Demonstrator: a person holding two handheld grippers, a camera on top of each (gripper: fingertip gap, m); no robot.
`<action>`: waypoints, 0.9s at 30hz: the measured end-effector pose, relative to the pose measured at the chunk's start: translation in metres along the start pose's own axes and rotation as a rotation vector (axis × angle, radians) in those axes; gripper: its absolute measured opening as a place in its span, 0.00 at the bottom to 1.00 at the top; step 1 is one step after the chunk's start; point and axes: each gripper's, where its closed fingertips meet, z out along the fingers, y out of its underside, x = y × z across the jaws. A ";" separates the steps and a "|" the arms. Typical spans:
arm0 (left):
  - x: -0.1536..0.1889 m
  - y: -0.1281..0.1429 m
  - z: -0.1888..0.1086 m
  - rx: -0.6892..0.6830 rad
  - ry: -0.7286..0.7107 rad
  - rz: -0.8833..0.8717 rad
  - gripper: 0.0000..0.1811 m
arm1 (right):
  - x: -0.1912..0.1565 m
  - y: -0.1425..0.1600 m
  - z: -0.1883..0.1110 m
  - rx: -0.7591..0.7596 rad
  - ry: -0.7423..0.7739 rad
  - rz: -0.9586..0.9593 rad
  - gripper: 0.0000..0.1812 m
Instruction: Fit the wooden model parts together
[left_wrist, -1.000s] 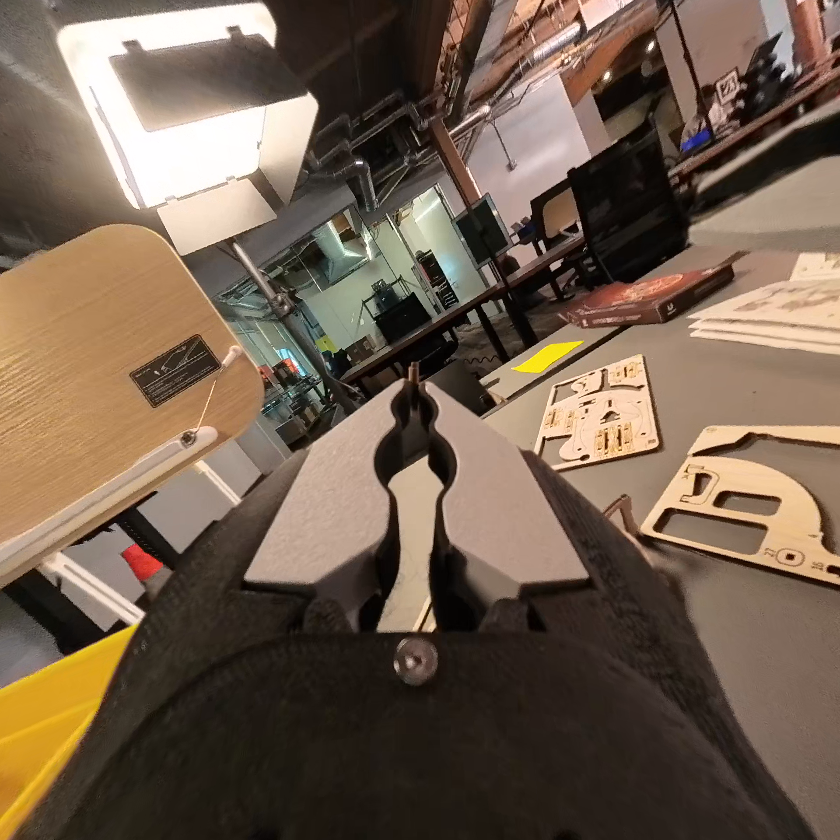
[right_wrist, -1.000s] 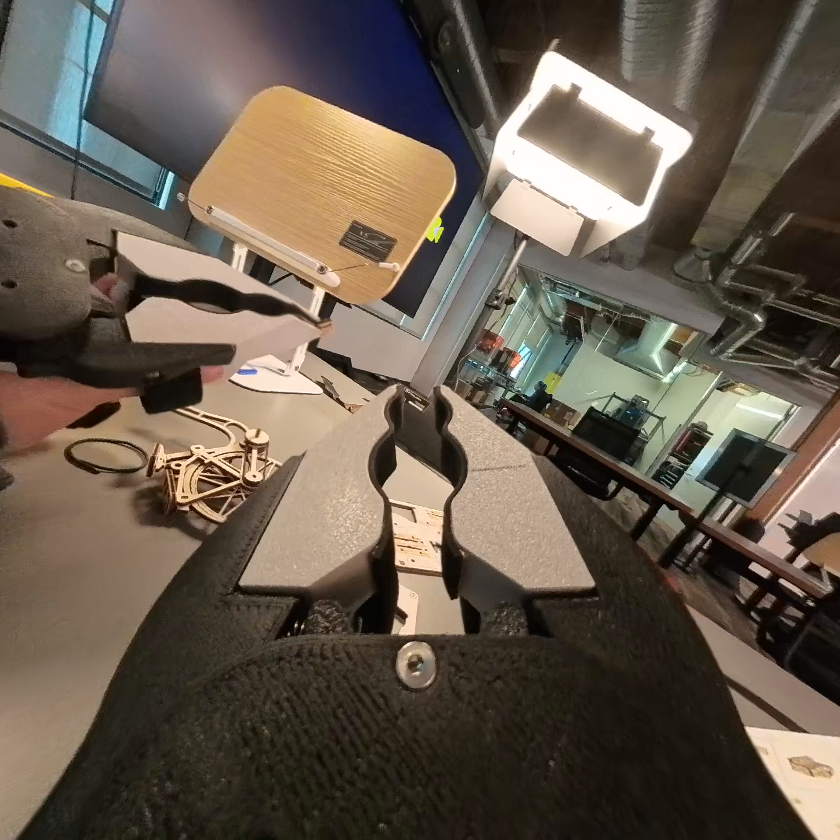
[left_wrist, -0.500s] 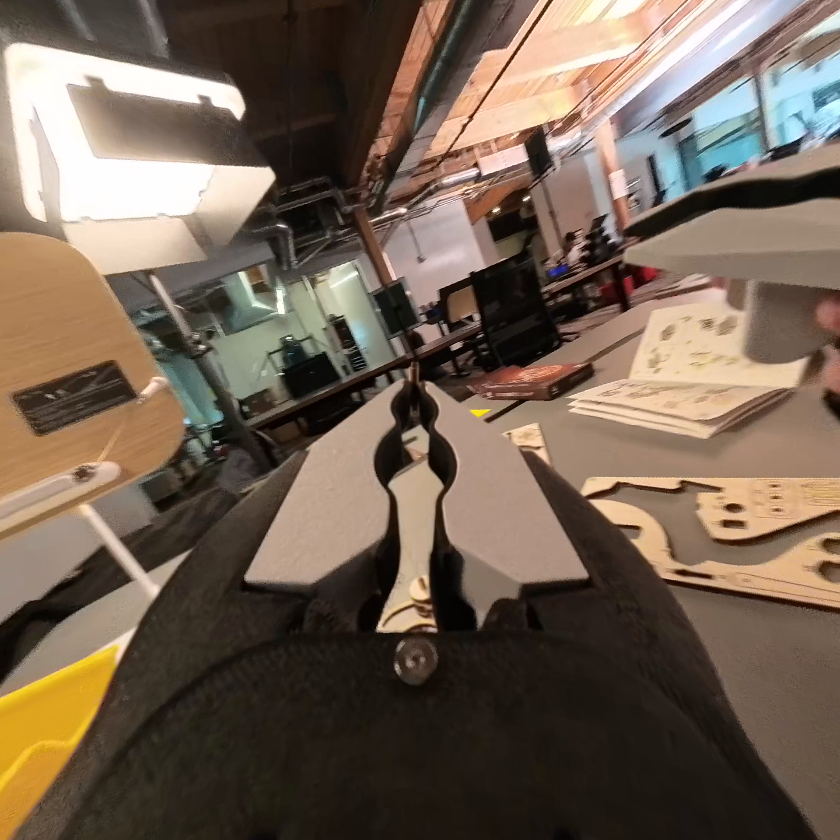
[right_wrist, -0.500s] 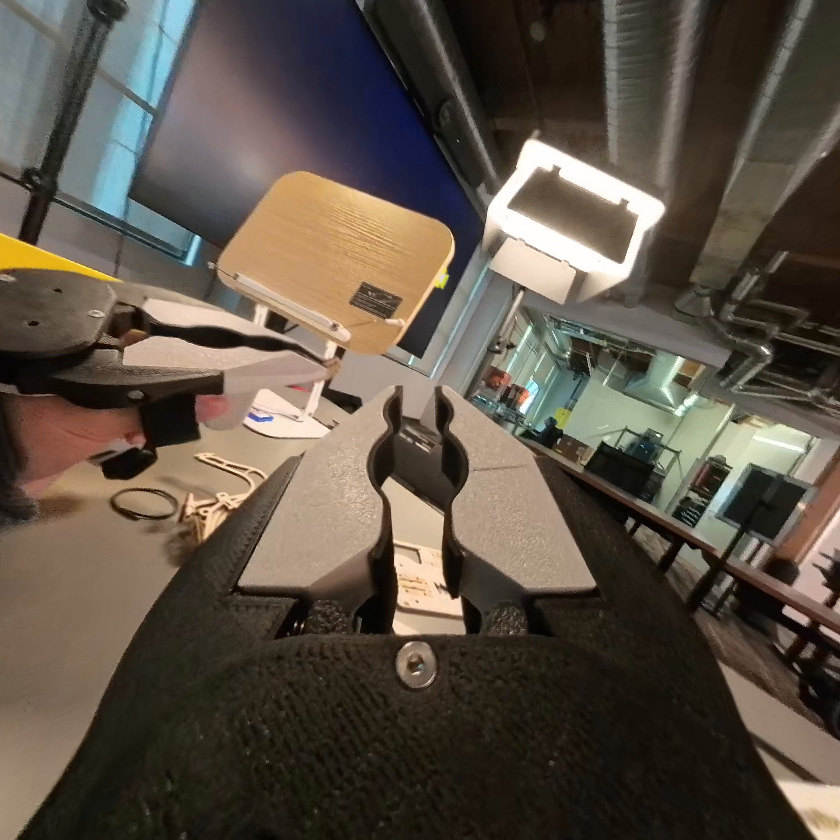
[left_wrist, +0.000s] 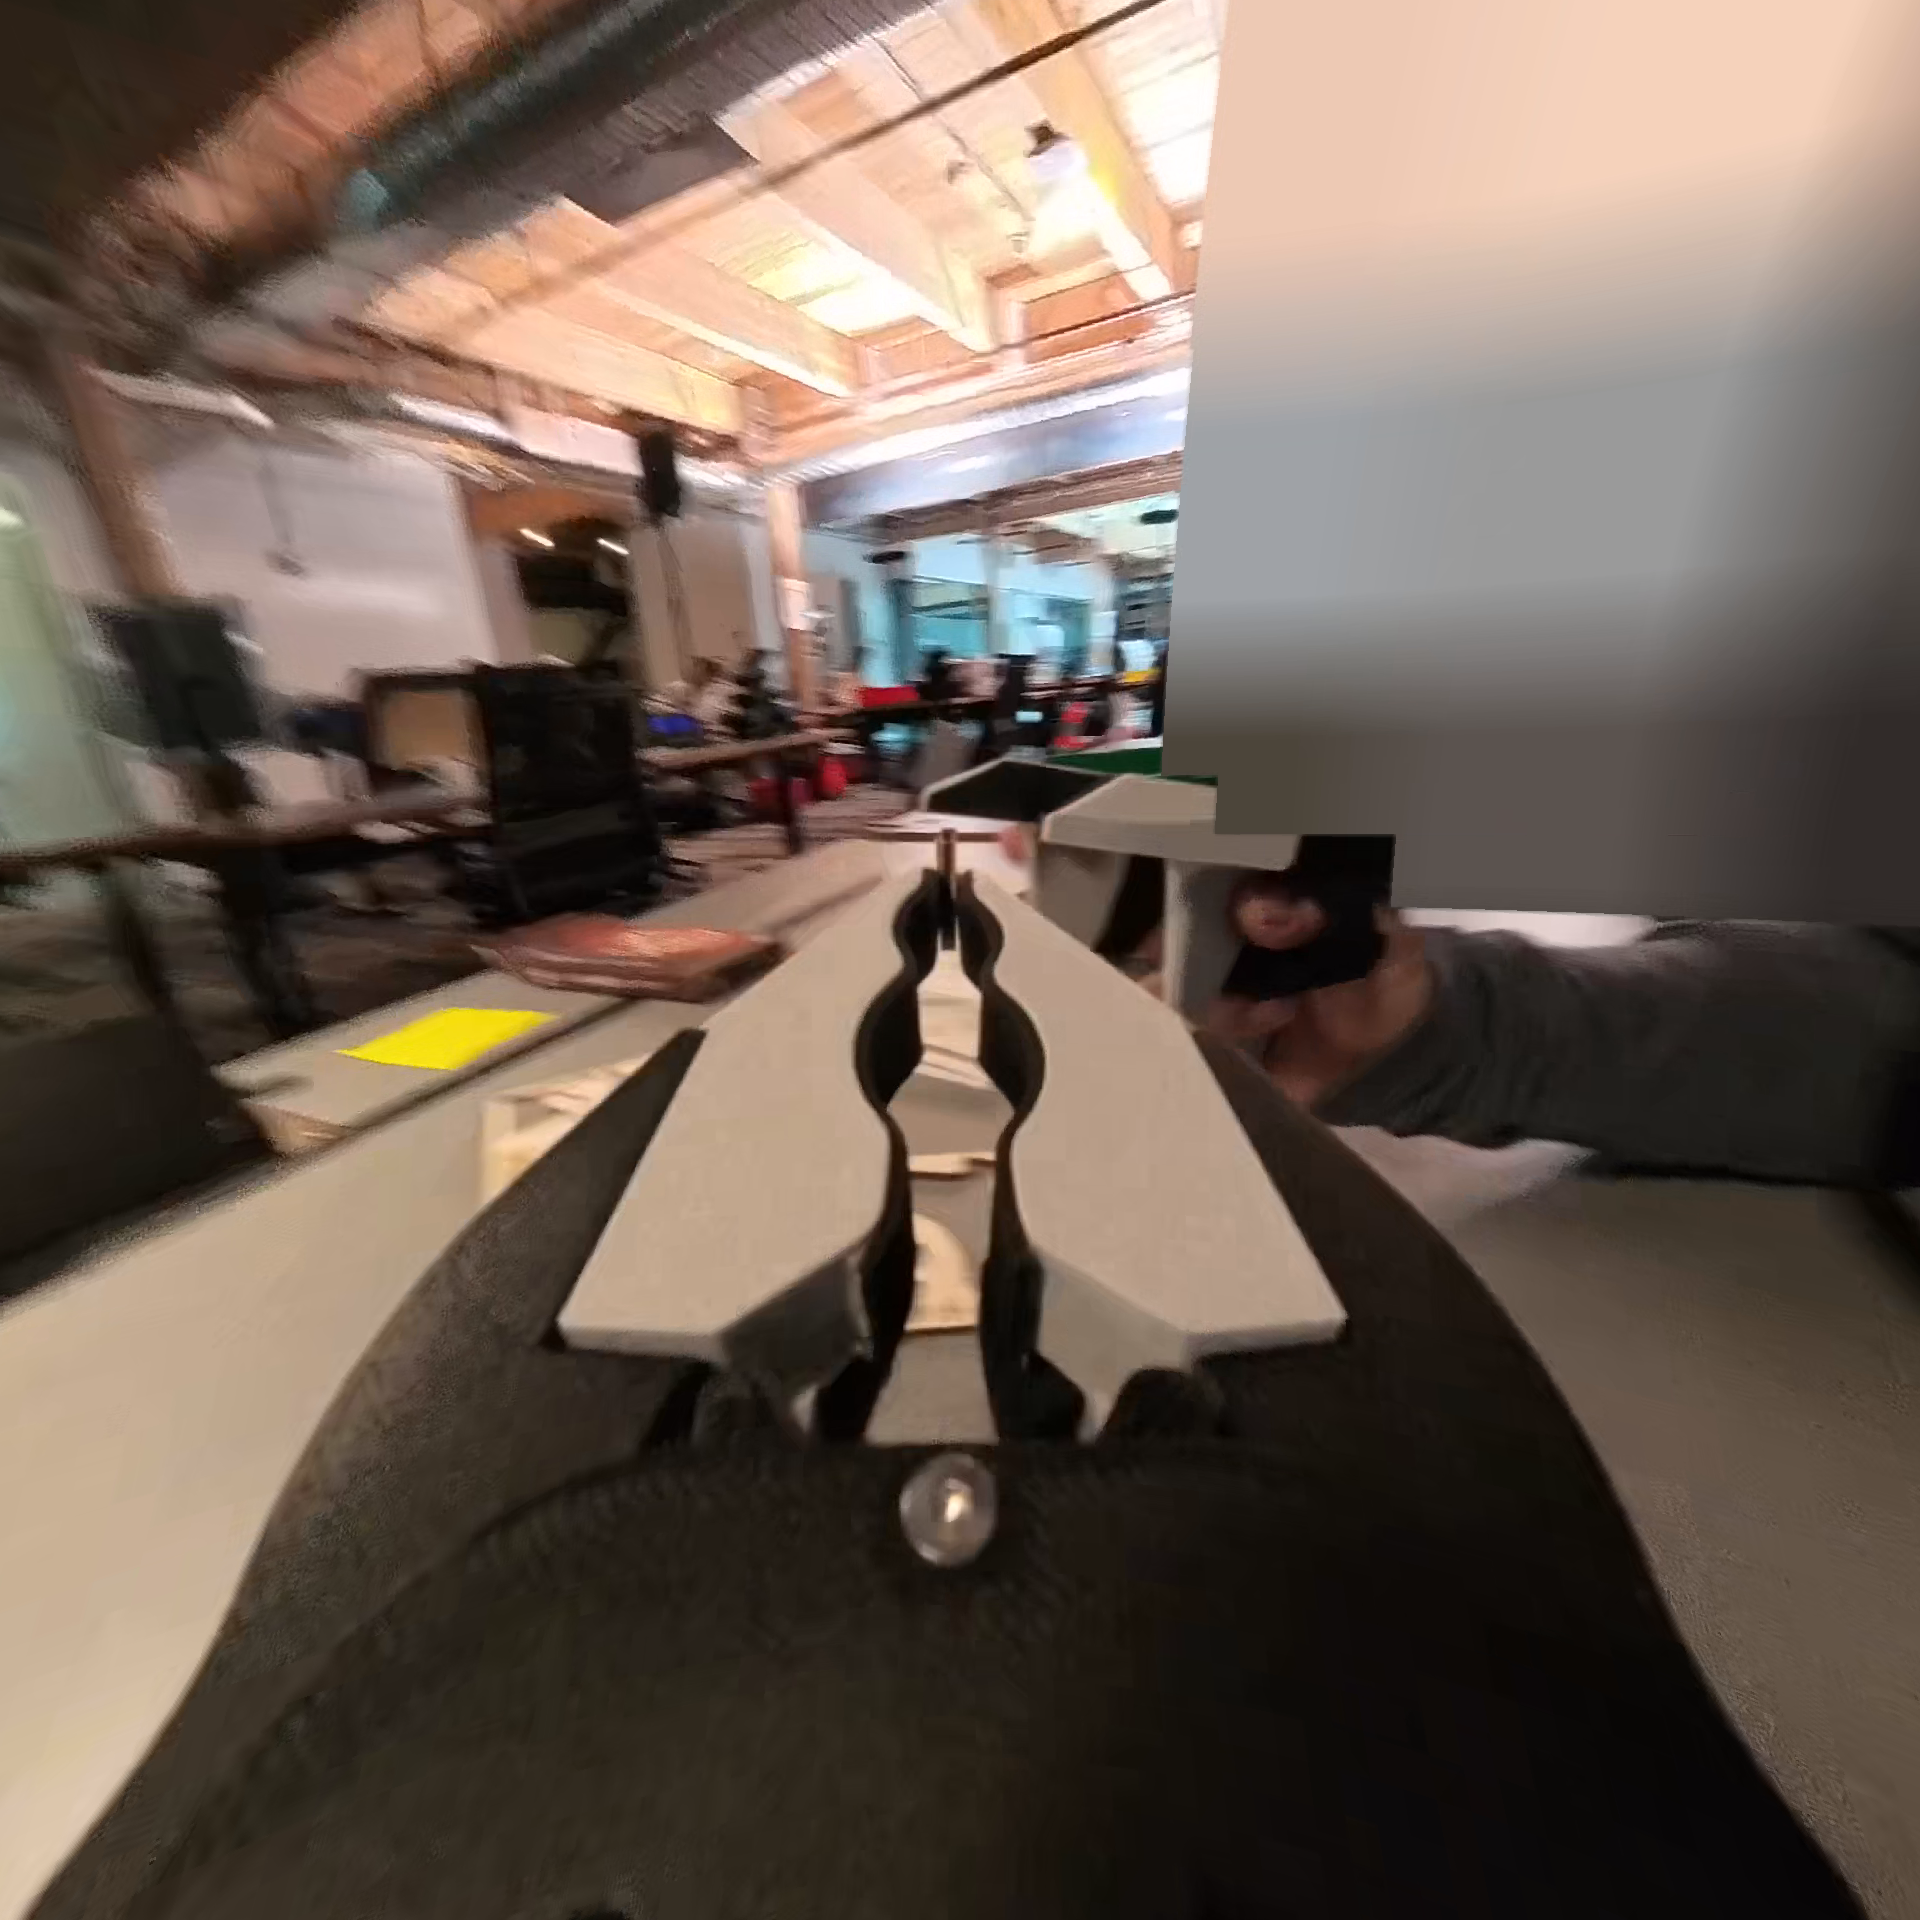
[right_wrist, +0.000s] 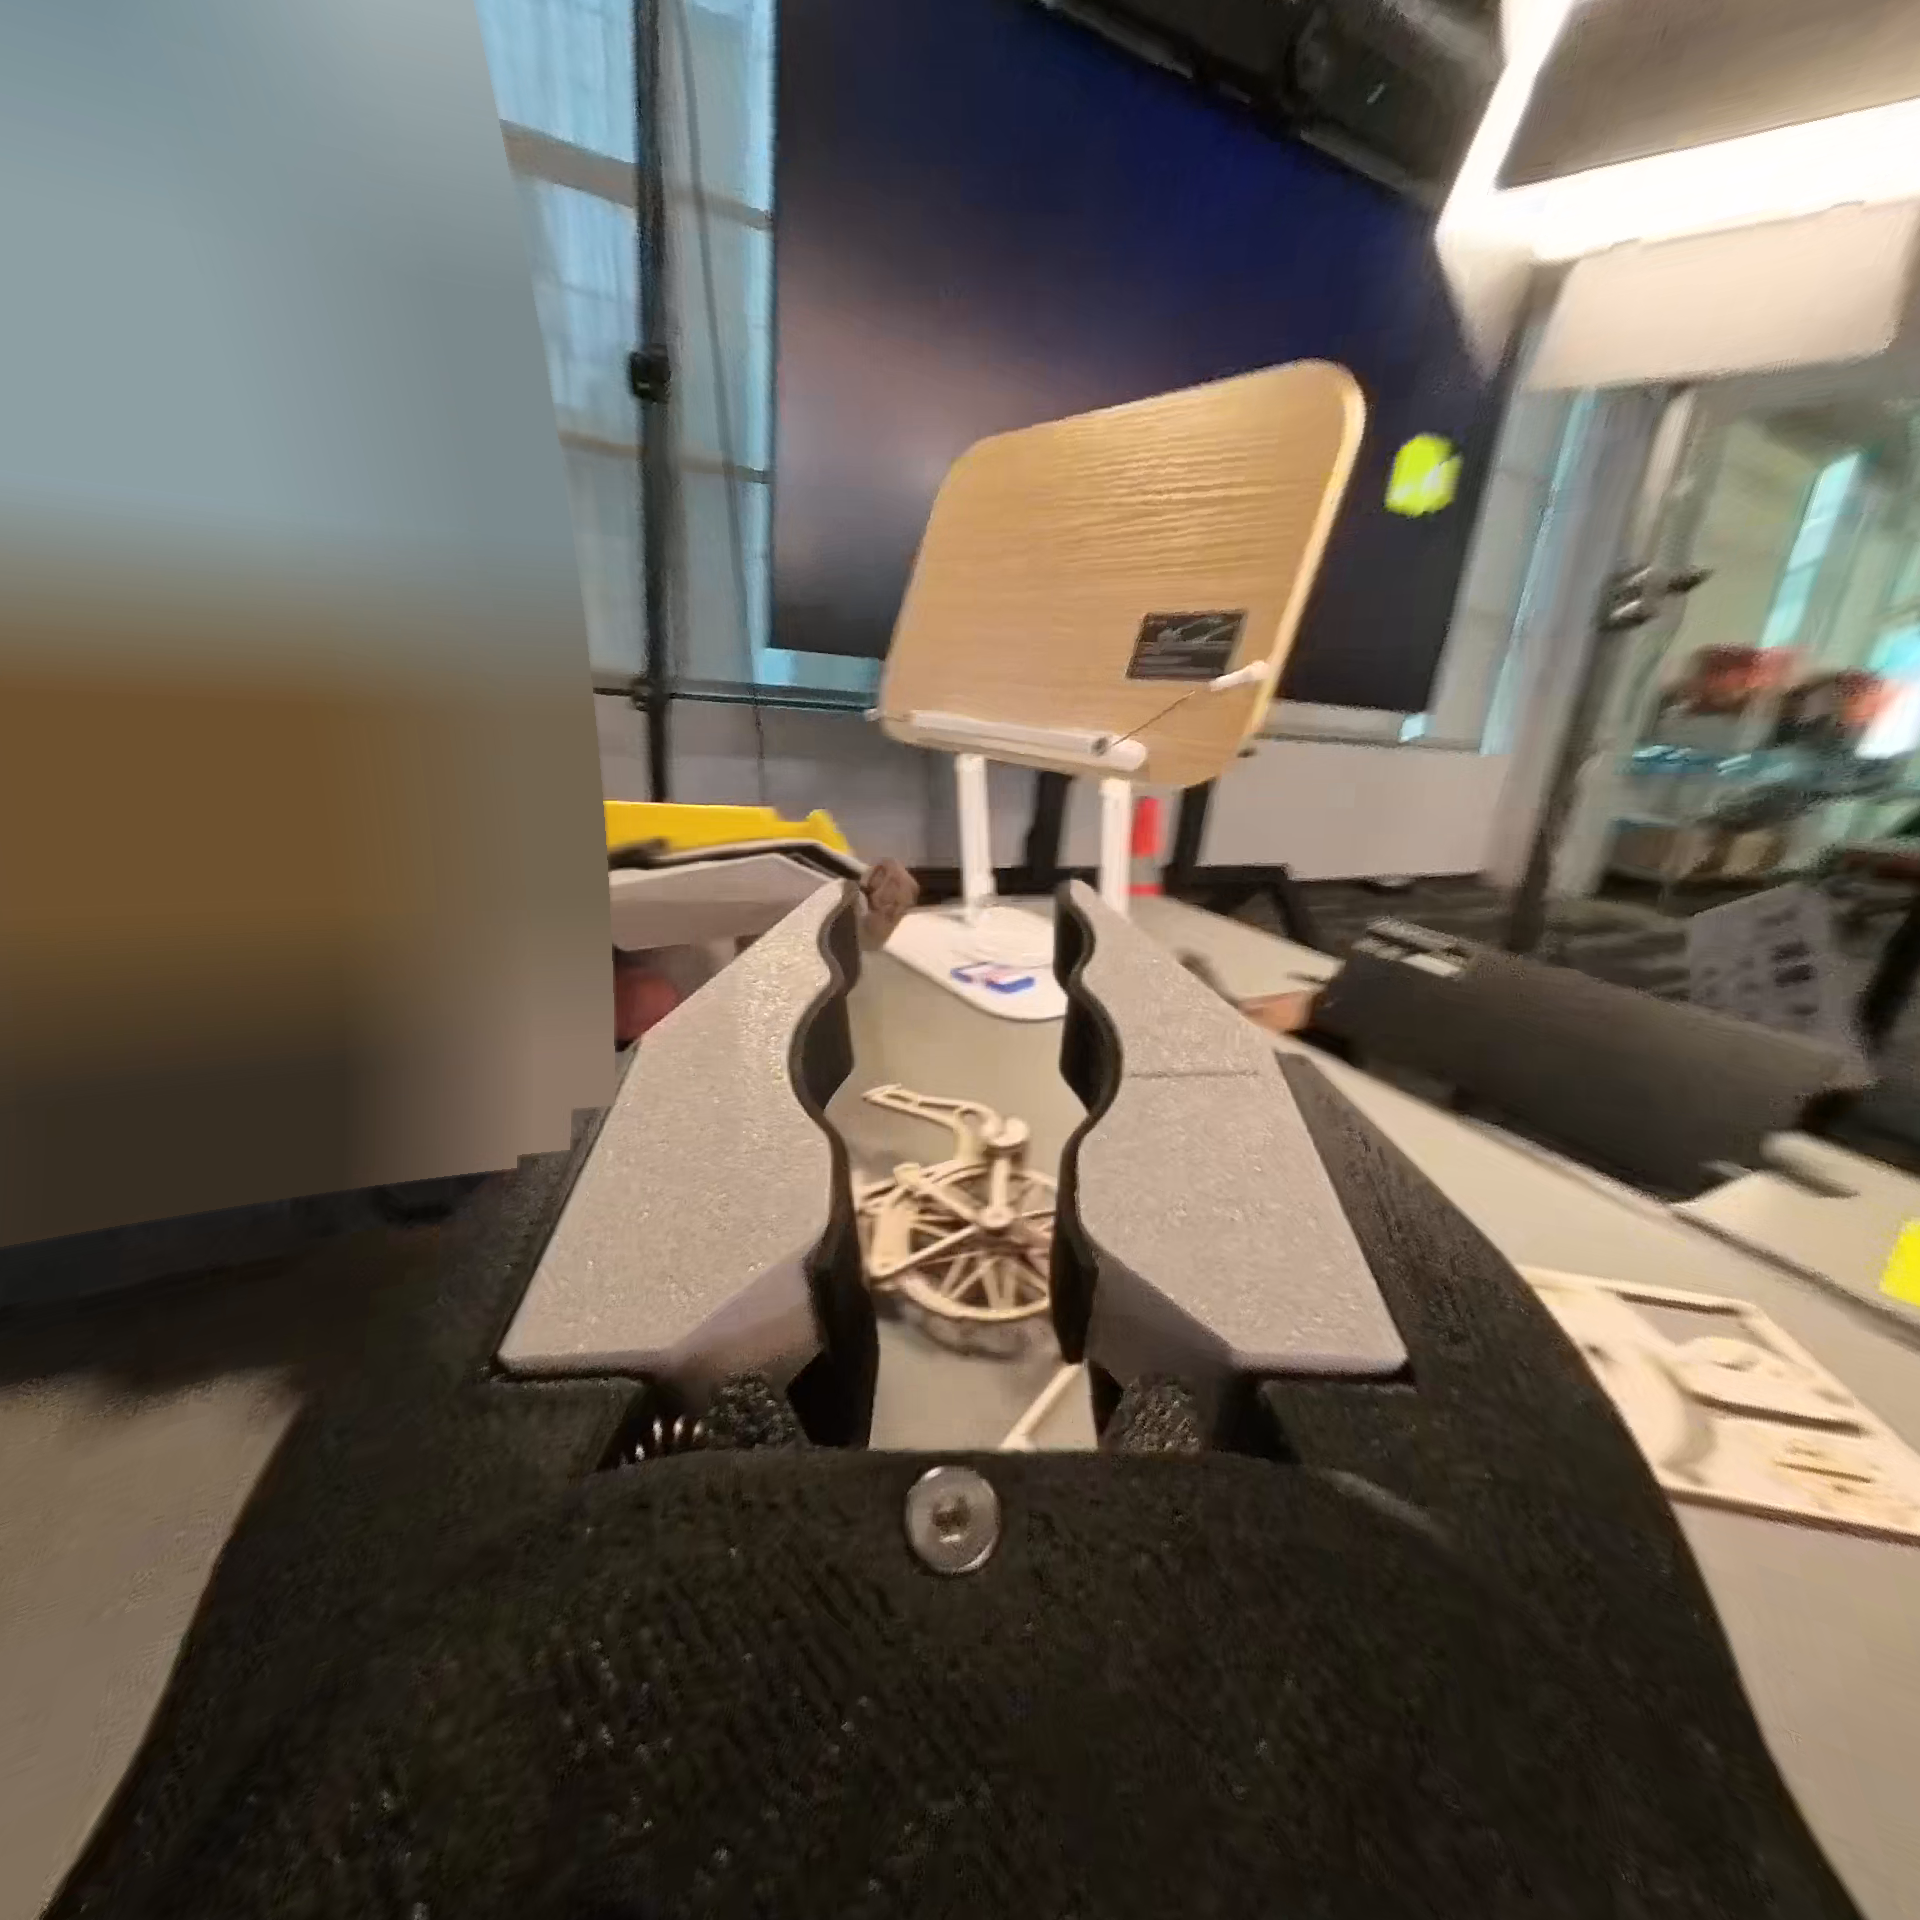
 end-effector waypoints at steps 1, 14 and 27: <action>0.005 0.003 0.001 -0.007 0.072 -0.105 0.01 | -0.005 0.003 0.001 -0.018 -0.057 0.056 0.17; 0.000 0.014 0.000 0.004 0.187 -0.484 0.01 | -0.019 0.018 0.004 -0.095 -0.207 0.341 0.05; 0.015 0.010 0.003 -0.023 0.230 -0.394 0.05 | -0.024 0.016 -0.004 -0.101 -0.224 0.112 0.00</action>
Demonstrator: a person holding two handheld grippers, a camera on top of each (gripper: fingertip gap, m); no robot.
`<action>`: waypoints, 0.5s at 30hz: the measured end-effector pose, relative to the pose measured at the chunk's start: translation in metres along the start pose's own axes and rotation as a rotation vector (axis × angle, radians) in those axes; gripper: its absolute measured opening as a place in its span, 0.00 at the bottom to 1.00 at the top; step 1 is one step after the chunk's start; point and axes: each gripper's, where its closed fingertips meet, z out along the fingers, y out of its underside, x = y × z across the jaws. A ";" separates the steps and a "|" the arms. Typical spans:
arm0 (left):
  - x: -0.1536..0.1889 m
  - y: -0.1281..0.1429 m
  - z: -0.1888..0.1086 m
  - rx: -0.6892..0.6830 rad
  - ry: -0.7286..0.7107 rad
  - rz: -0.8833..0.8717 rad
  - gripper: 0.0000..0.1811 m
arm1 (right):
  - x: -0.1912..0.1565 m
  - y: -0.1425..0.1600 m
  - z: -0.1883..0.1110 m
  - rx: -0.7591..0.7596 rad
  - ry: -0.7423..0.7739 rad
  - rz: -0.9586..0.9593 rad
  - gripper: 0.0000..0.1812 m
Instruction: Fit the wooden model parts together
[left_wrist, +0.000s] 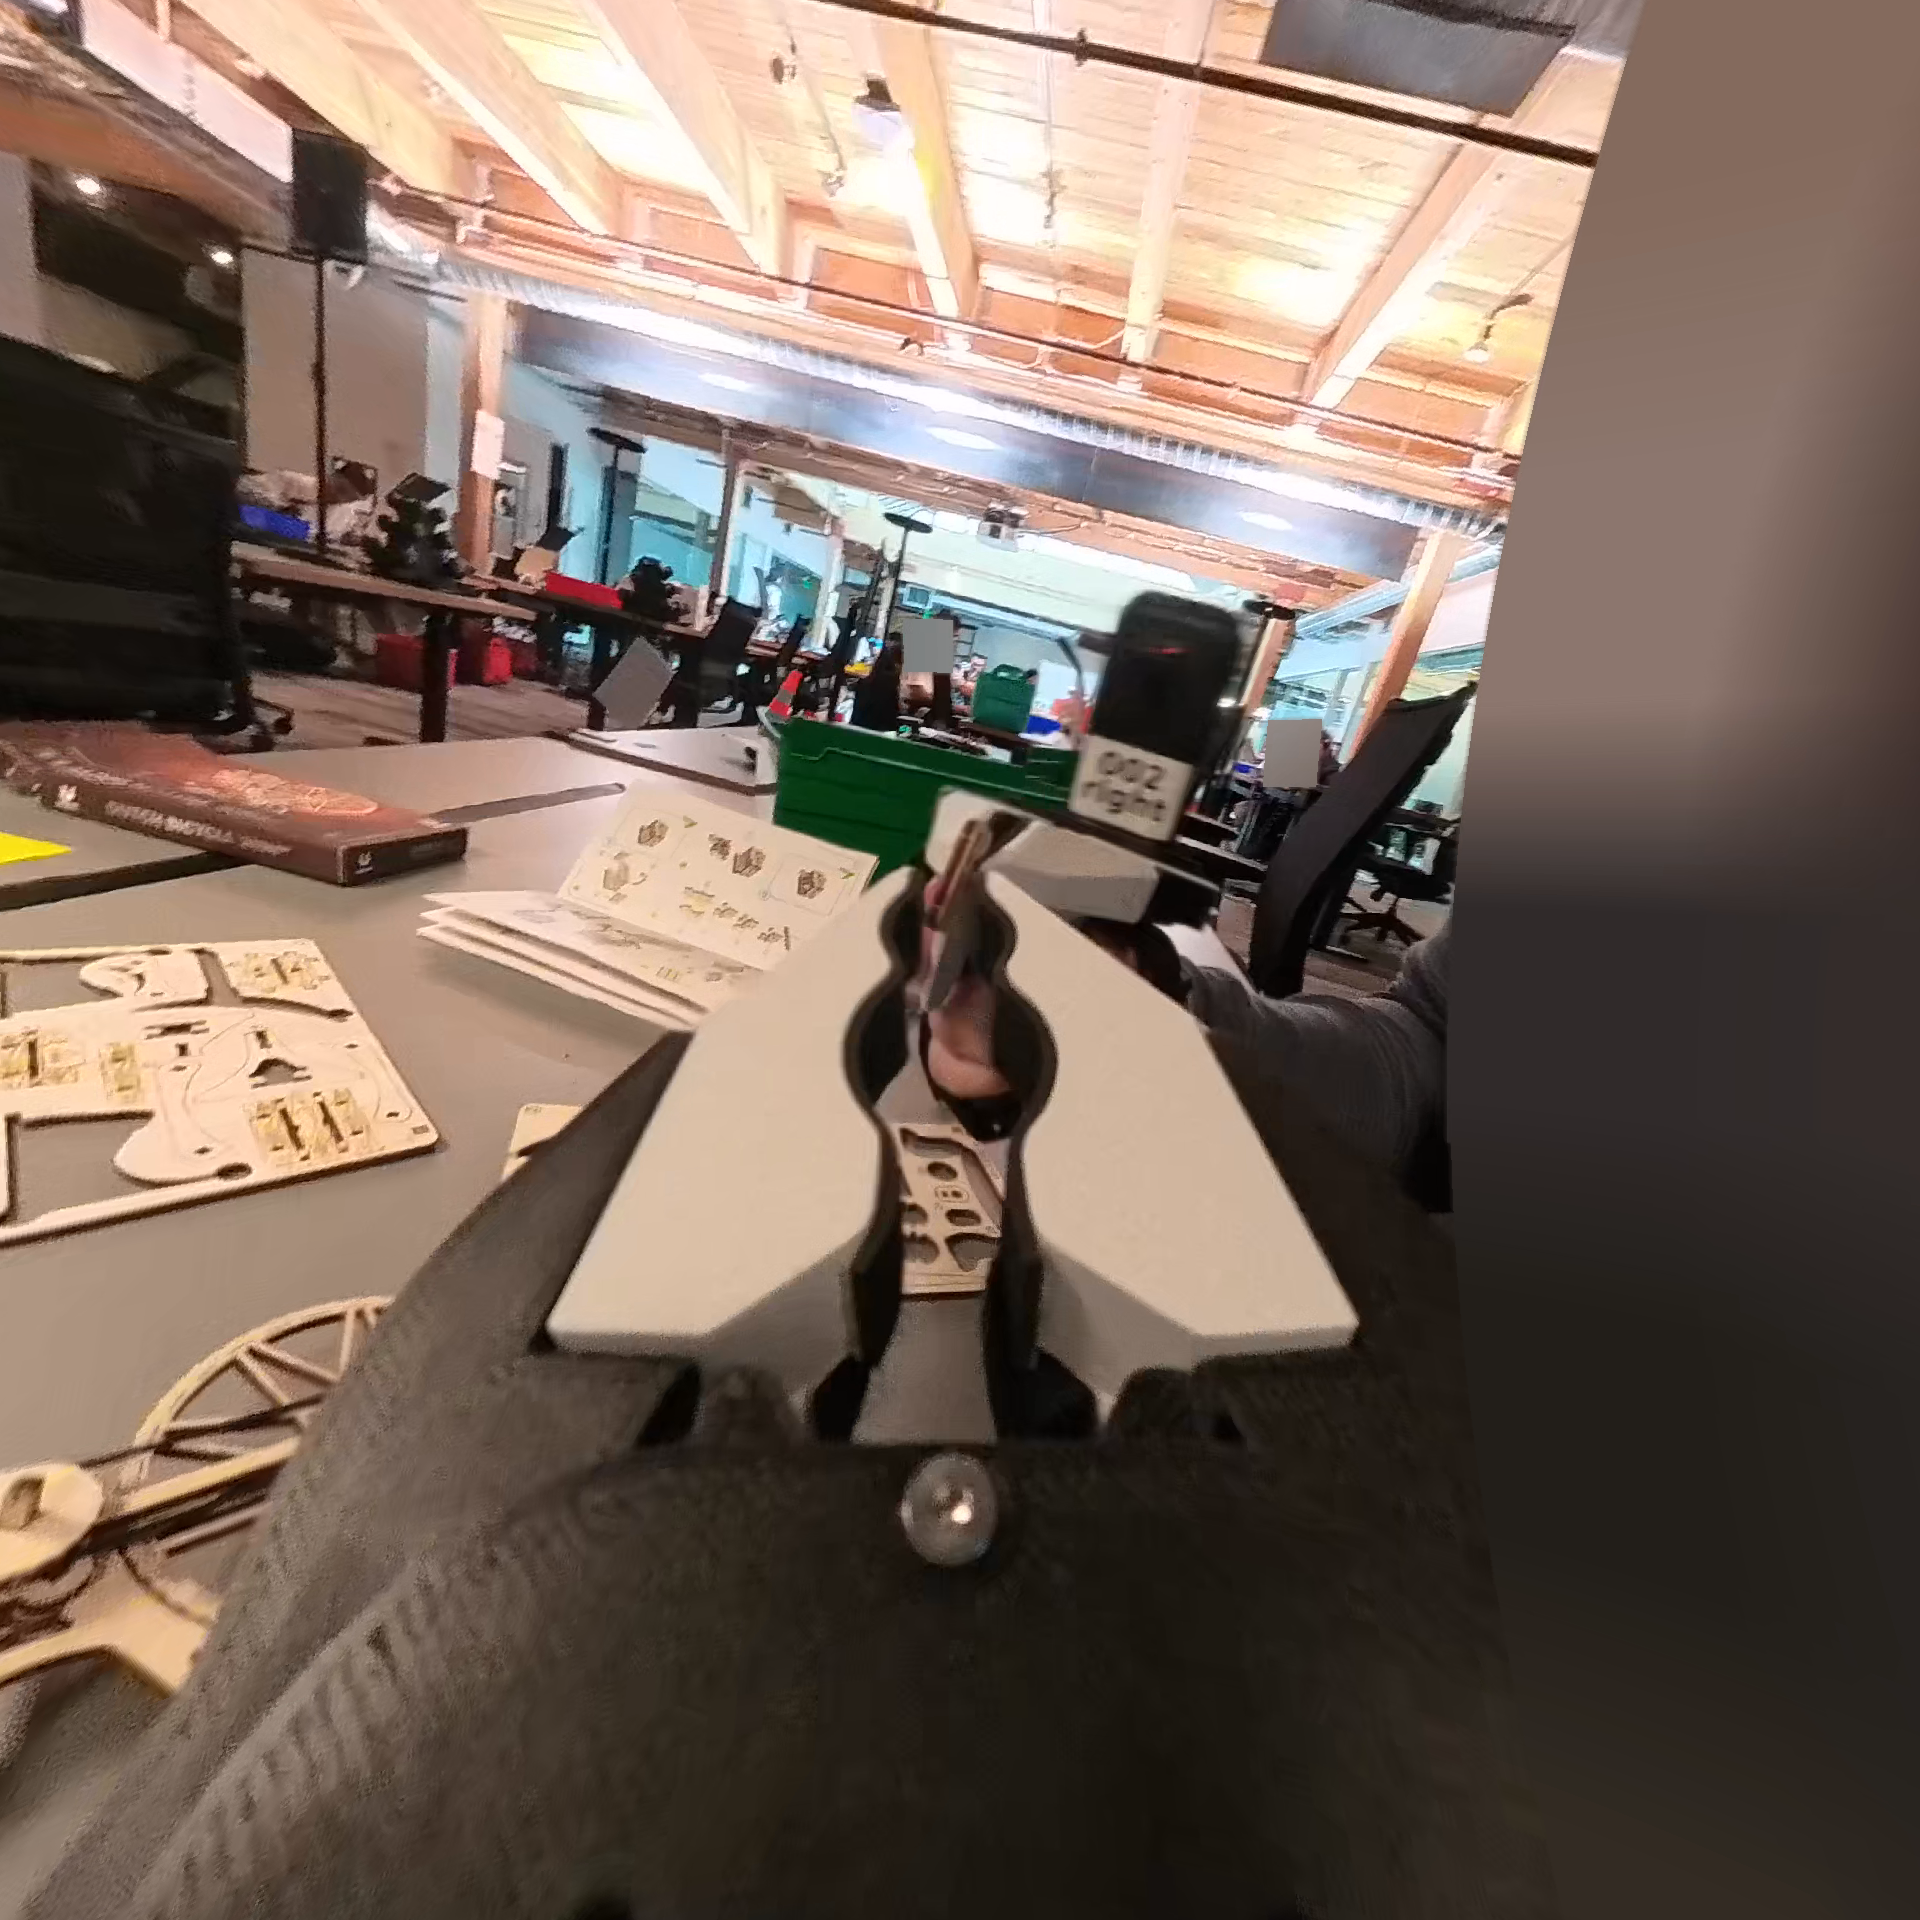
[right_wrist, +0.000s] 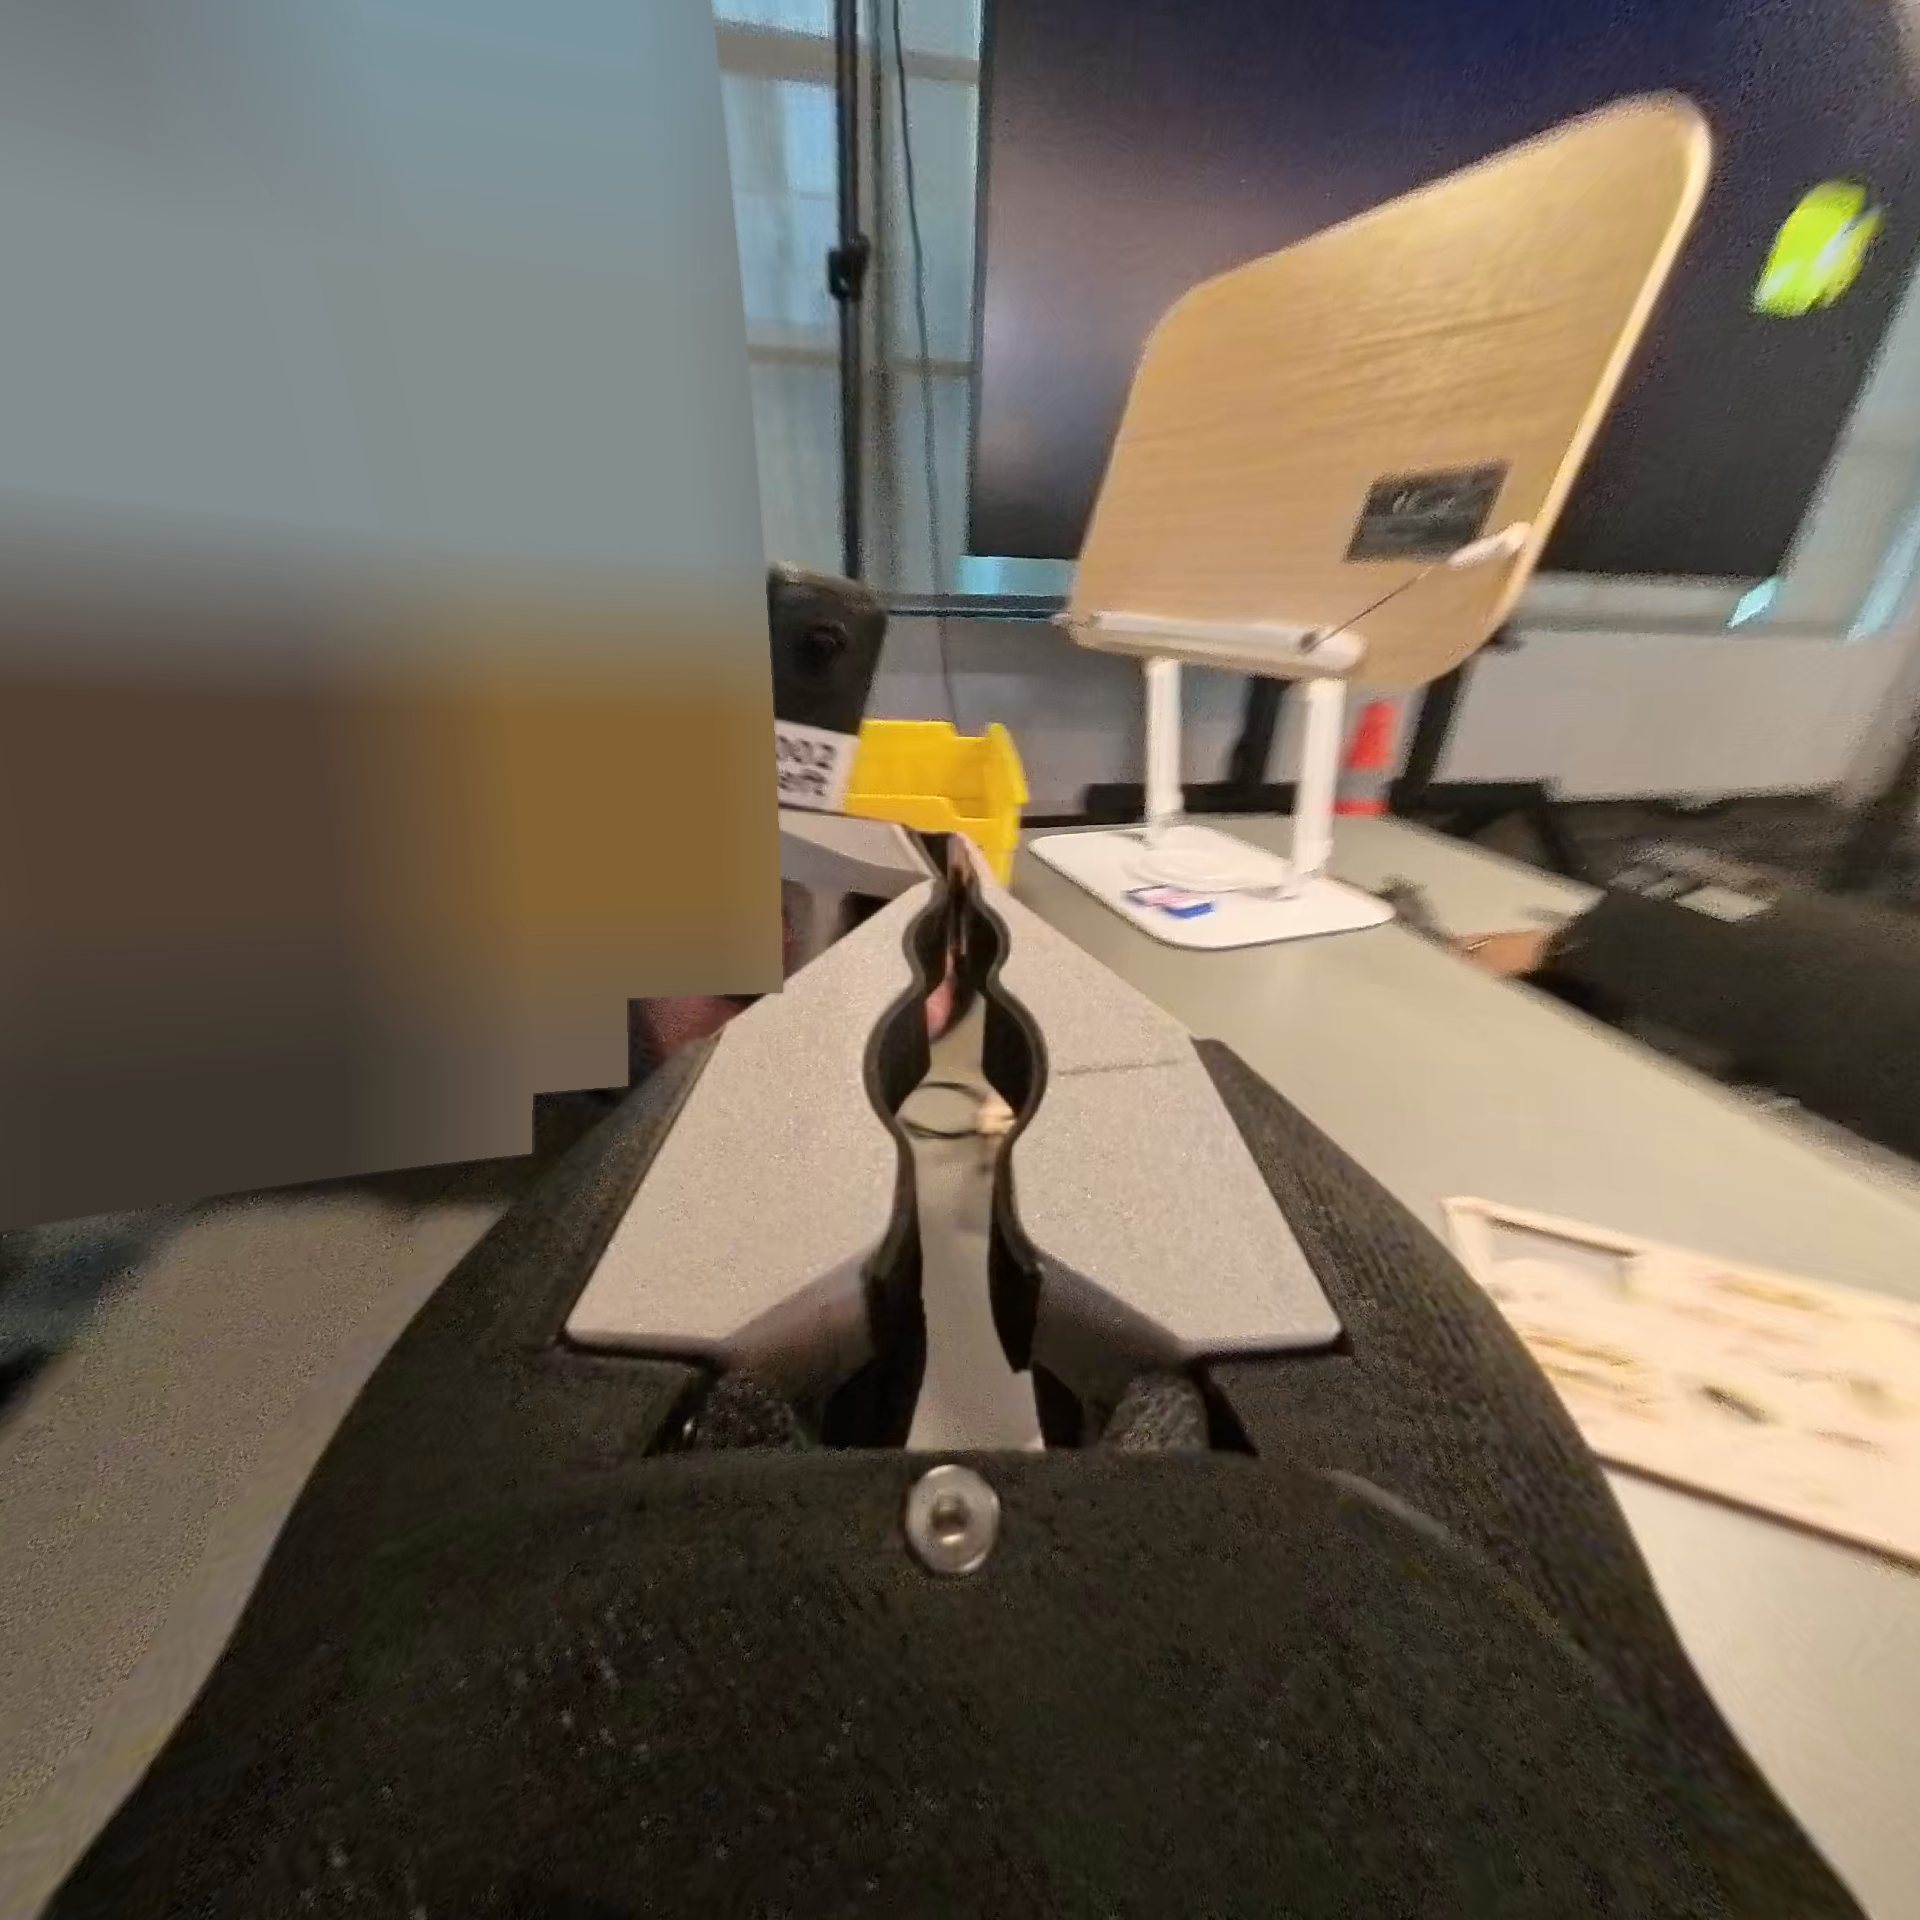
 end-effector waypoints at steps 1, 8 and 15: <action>-0.001 0.000 0.000 -0.008 -0.012 -0.019 0.07 | 0.002 0.000 -0.001 -0.012 0.045 -0.121 0.00; -0.007 -0.002 0.001 -0.011 -0.062 -0.054 0.17 | 0.009 -0.001 -0.009 -0.110 0.334 -0.860 0.00; 0.005 -0.003 0.014 0.054 0.076 -0.285 0.25 | -0.005 -0.012 -0.007 -0.043 0.370 -0.963 0.00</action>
